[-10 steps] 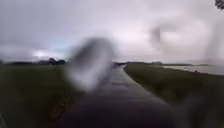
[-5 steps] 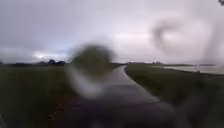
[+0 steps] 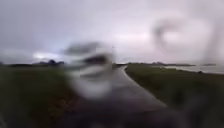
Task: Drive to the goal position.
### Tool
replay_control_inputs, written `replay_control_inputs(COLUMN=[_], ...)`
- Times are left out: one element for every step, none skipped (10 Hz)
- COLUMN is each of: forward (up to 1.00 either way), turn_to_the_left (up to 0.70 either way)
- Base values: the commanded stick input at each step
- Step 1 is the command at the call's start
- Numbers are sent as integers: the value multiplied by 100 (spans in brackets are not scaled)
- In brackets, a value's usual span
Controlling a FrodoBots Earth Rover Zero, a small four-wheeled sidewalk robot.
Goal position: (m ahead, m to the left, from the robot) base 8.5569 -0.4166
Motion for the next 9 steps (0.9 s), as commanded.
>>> replay_control_inputs(forward=[70,70,70,70,70,70,70,70,70], turn_to_the_left=[0,0,0,0,0,0,0,0,0])
